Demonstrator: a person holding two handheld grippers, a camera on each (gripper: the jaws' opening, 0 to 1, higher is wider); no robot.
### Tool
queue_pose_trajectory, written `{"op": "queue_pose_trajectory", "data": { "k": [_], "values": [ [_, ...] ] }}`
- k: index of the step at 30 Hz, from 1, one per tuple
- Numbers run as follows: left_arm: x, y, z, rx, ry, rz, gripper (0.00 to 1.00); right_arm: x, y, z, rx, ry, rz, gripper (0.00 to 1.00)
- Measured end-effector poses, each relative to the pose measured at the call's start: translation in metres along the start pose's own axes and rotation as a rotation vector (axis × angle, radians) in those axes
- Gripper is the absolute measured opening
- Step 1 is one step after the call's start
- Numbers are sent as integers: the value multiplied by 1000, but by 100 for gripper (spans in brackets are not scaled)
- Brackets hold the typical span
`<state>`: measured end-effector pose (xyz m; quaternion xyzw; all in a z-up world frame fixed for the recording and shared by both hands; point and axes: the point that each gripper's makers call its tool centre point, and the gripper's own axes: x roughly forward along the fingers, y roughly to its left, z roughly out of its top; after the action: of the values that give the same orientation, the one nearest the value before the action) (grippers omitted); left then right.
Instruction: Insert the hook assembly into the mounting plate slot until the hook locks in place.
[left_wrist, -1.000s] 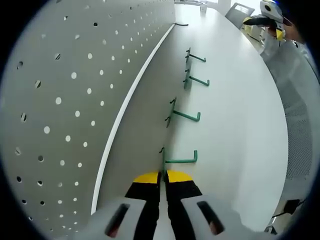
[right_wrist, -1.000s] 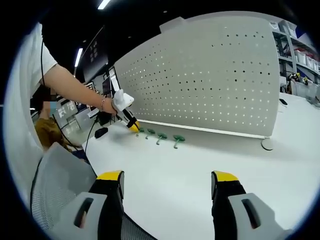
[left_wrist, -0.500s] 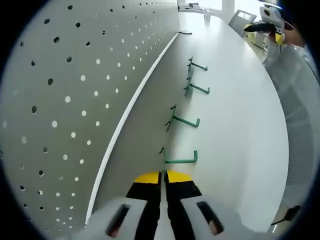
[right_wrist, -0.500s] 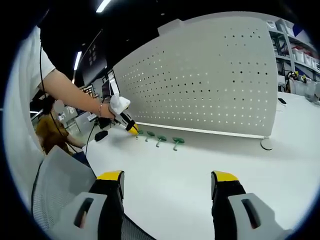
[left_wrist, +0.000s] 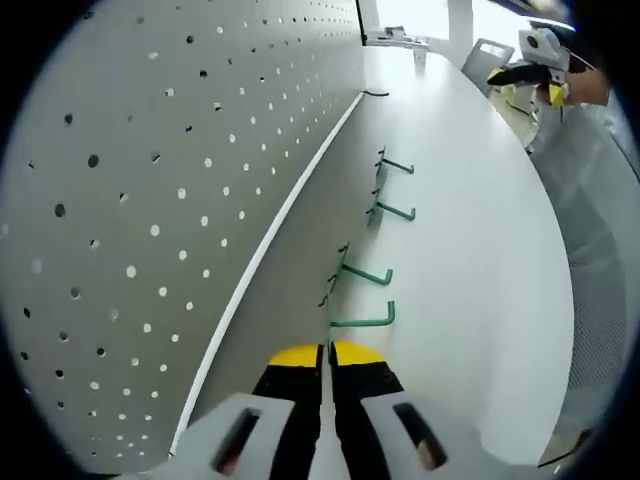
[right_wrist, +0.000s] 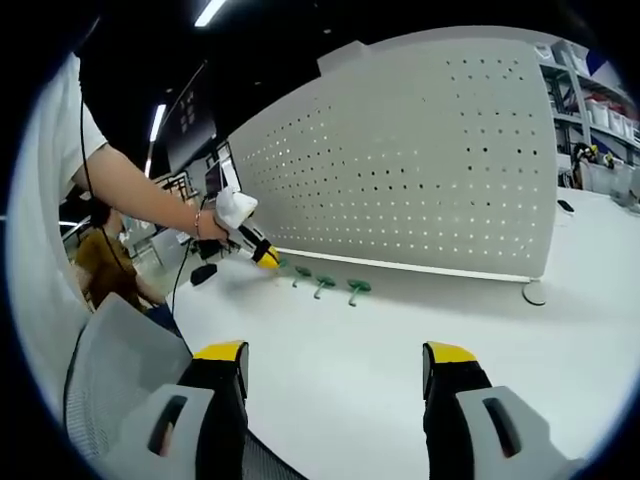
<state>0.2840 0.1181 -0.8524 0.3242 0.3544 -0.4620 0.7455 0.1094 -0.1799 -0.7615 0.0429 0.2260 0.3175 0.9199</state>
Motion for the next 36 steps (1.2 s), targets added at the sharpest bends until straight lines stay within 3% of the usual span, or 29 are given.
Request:
{"op": "queue_pose_trajectory", "data": {
  "k": [17, 36],
  "values": [
    [-24, -1, 29, 7, -127, 65, 2, 1, 6, 6, -20, -10, 12, 70],
    [-50, -3, 61, -48, -262, 136, 2, -1, 9, 12, -33, -35, 14, 70]
  ]
}}
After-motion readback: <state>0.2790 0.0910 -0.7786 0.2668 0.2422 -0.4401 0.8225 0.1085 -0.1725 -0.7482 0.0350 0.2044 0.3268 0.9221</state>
